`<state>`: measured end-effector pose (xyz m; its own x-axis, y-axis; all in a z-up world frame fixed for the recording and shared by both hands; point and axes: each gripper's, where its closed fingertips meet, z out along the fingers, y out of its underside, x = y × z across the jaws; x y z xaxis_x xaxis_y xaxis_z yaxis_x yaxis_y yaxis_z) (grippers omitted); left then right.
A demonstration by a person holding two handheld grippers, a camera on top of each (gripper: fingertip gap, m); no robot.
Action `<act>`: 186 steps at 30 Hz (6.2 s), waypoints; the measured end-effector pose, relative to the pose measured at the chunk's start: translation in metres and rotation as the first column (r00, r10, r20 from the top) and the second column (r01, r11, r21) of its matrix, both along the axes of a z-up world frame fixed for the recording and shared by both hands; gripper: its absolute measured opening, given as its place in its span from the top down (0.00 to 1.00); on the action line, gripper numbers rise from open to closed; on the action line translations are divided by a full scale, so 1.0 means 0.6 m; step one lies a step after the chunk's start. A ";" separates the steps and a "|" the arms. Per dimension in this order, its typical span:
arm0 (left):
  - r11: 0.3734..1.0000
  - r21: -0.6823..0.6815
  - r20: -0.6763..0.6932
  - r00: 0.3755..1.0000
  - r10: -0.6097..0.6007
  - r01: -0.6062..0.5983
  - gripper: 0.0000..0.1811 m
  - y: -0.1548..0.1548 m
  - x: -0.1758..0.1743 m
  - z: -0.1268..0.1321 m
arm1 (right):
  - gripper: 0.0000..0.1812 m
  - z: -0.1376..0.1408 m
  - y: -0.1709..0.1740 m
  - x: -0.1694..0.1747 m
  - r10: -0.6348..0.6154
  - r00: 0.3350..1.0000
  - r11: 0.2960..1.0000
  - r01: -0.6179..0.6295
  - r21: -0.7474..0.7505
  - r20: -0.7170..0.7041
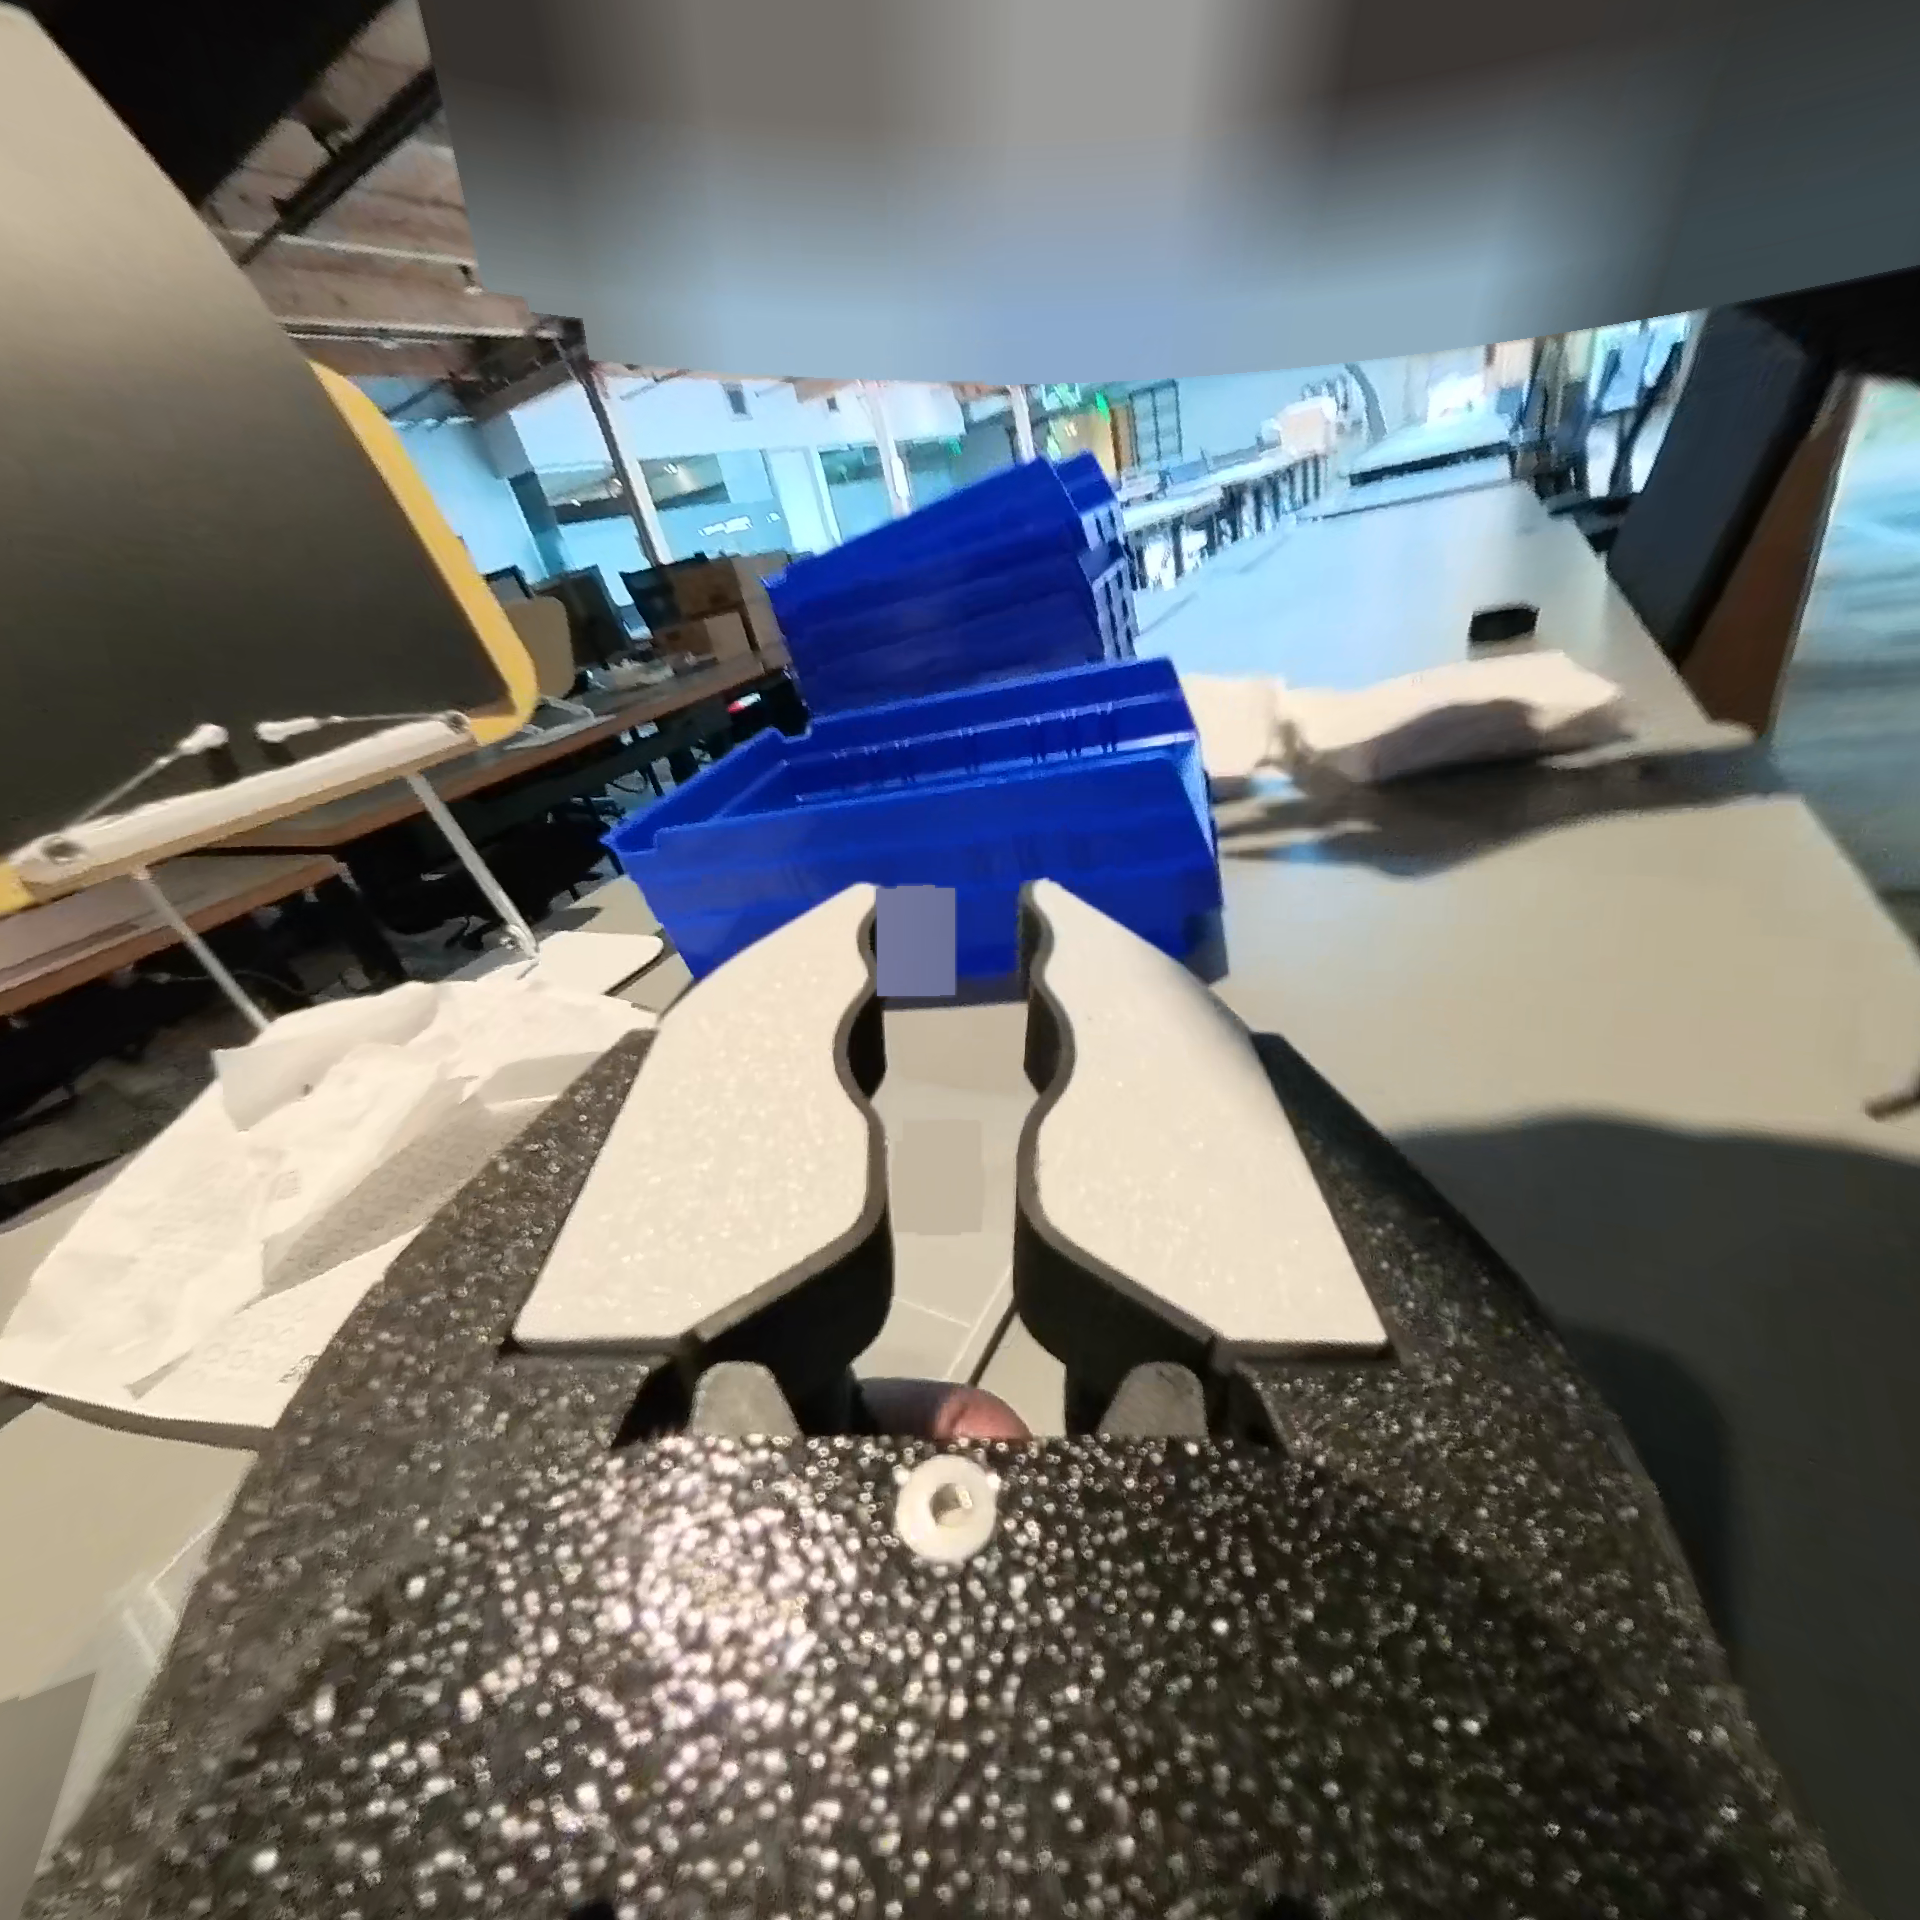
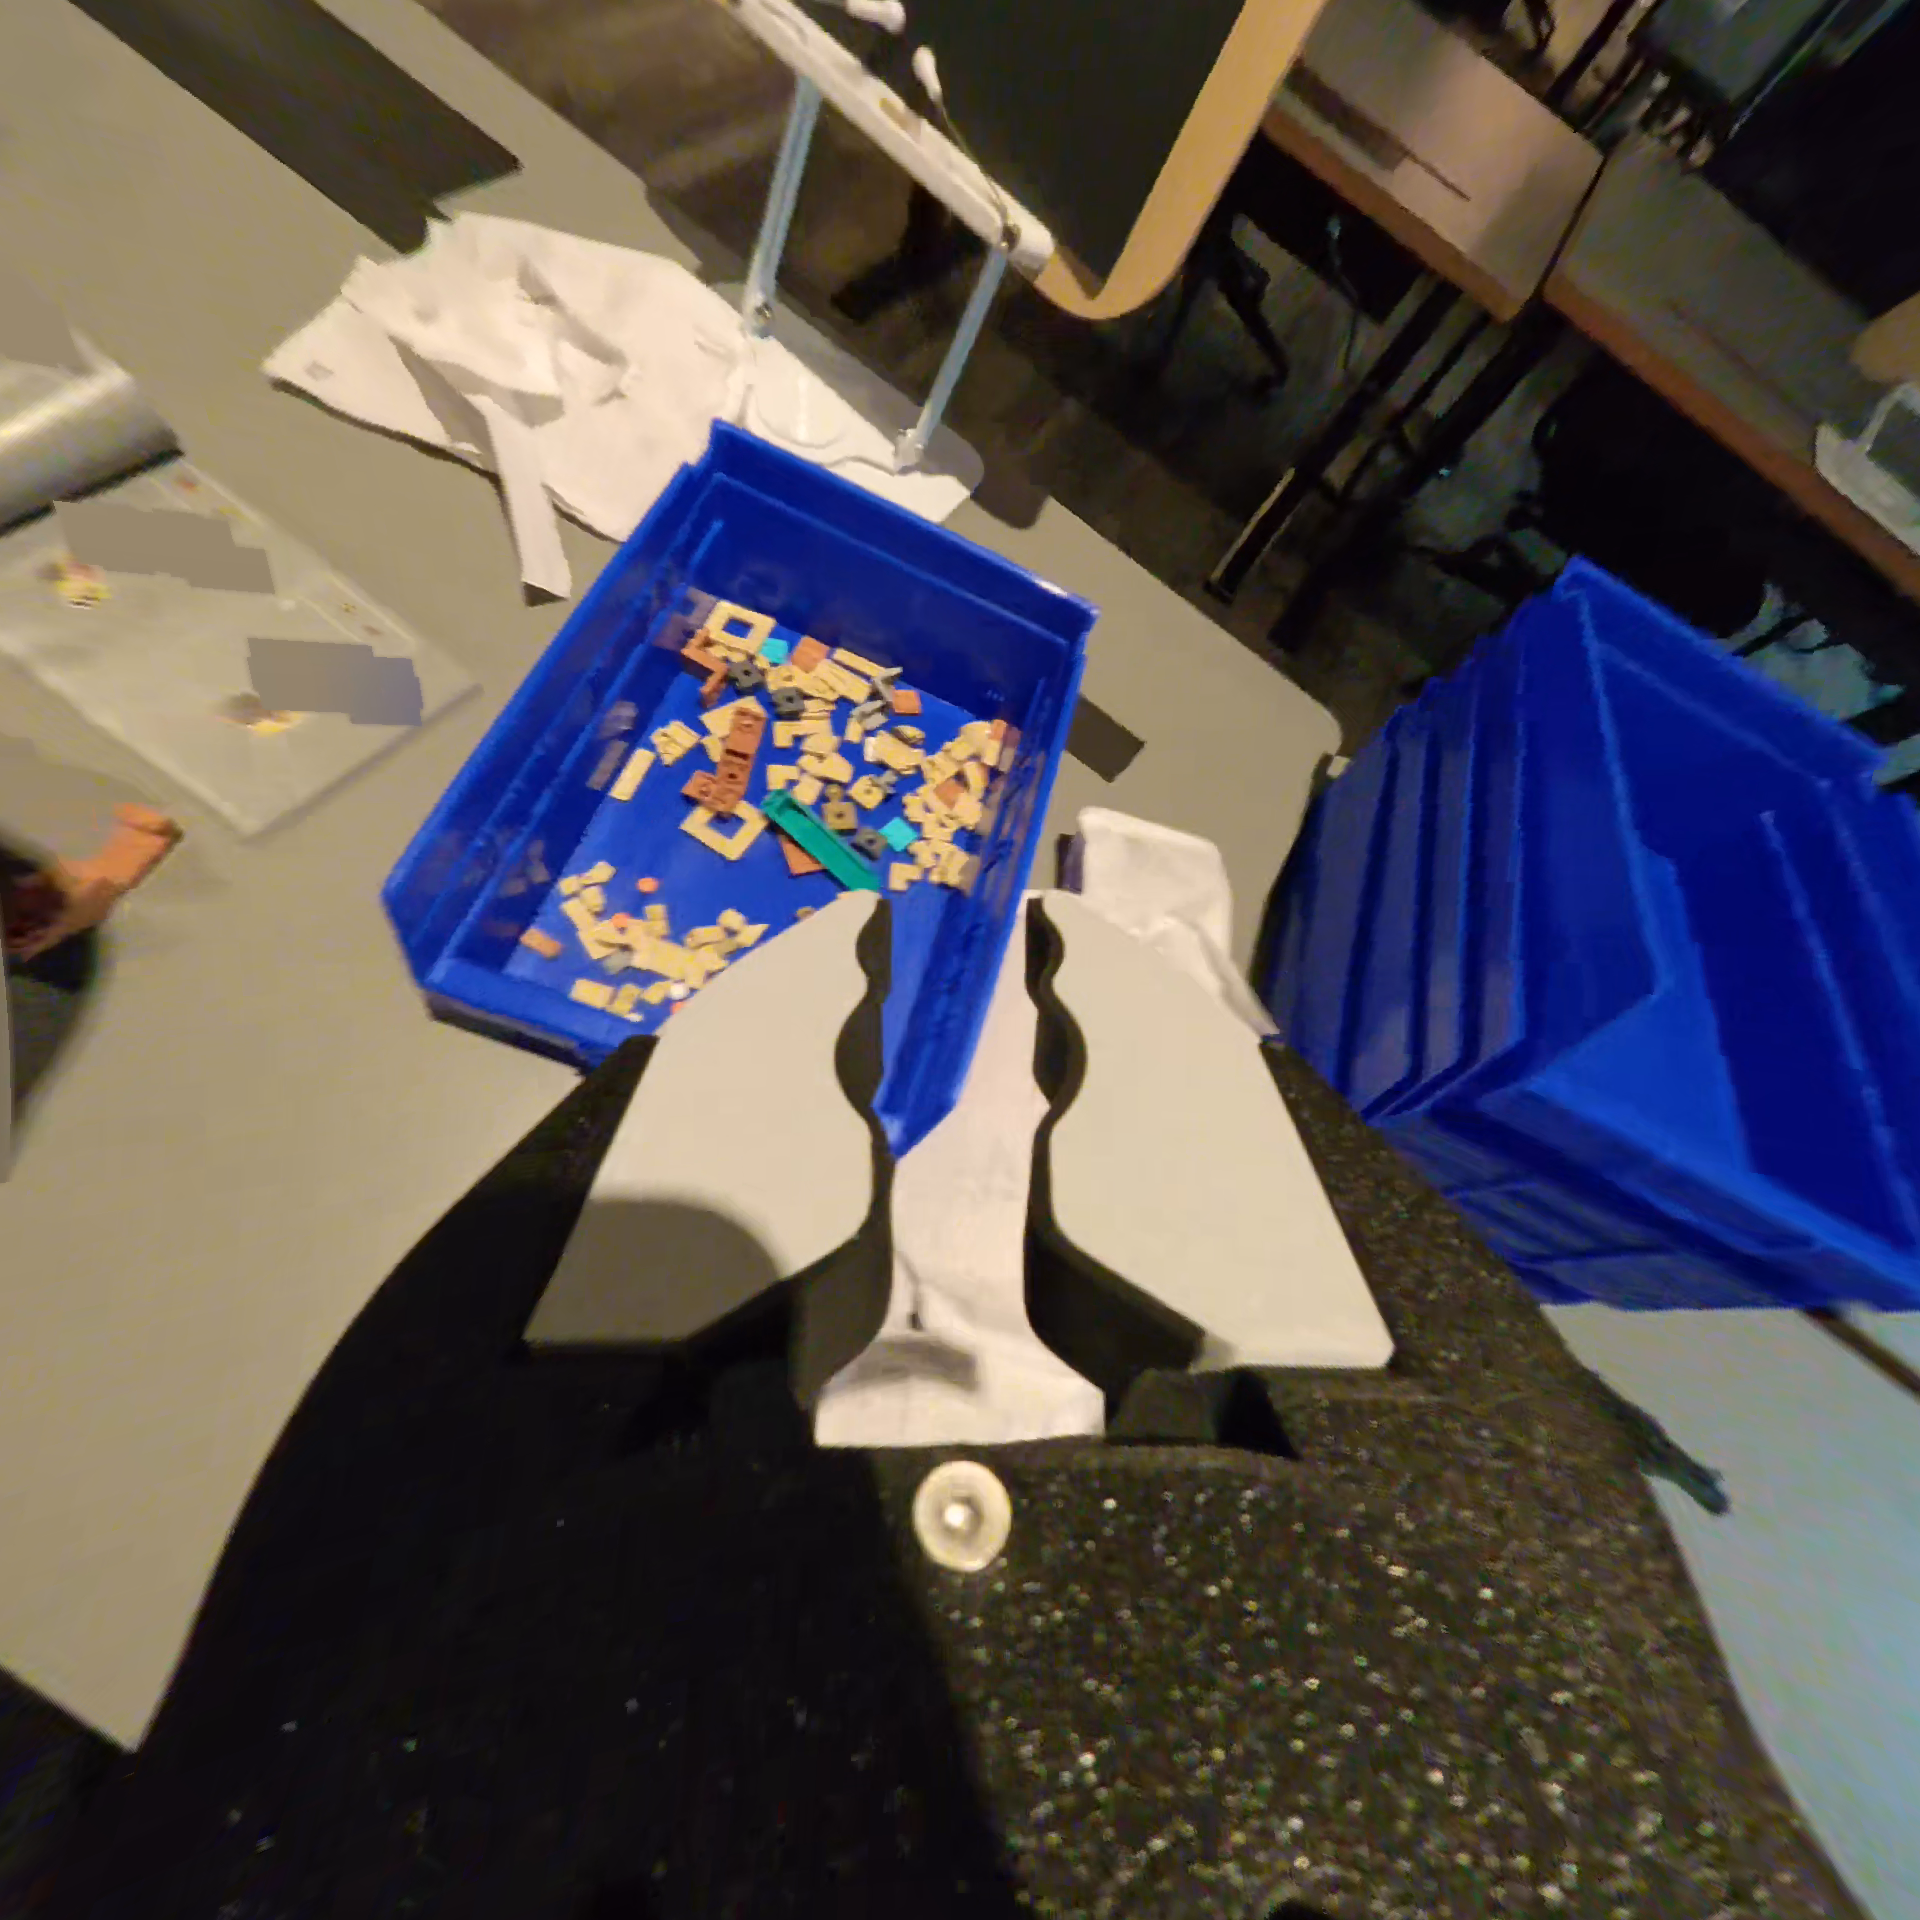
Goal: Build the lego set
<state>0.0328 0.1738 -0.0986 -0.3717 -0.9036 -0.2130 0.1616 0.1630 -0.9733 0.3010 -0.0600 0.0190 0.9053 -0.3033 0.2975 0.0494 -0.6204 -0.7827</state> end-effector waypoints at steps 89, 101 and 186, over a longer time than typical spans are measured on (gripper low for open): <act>0.999 -0.010 0.008 0.999 0.039 -0.039 0.88 -0.095 -0.047 -0.022 | 0.74 -0.406 -0.218 -0.226 0.232 0.960 0.941 -0.180 -0.287 0.159; 0.999 -0.010 0.017 0.999 0.041 -0.041 0.88 -0.092 -0.049 -0.024 | 0.76 -0.402 -0.217 -0.233 0.279 0.941 0.927 -0.212 -0.308 0.191; 0.998 0.044 -0.073 0.996 -0.051 0.054 0.88 -0.004 0.043 -0.058 | 0.84 -0.130 0.366 0.153 0.312 0.943 0.893 -0.250 0.373 -0.115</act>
<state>0.0586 0.1717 -0.1334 -0.4343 -0.8722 -0.2250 0.1014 0.2009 -0.9744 0.3926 0.1599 -0.0591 0.9948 -0.0844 0.0567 0.0304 -0.2860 -0.9578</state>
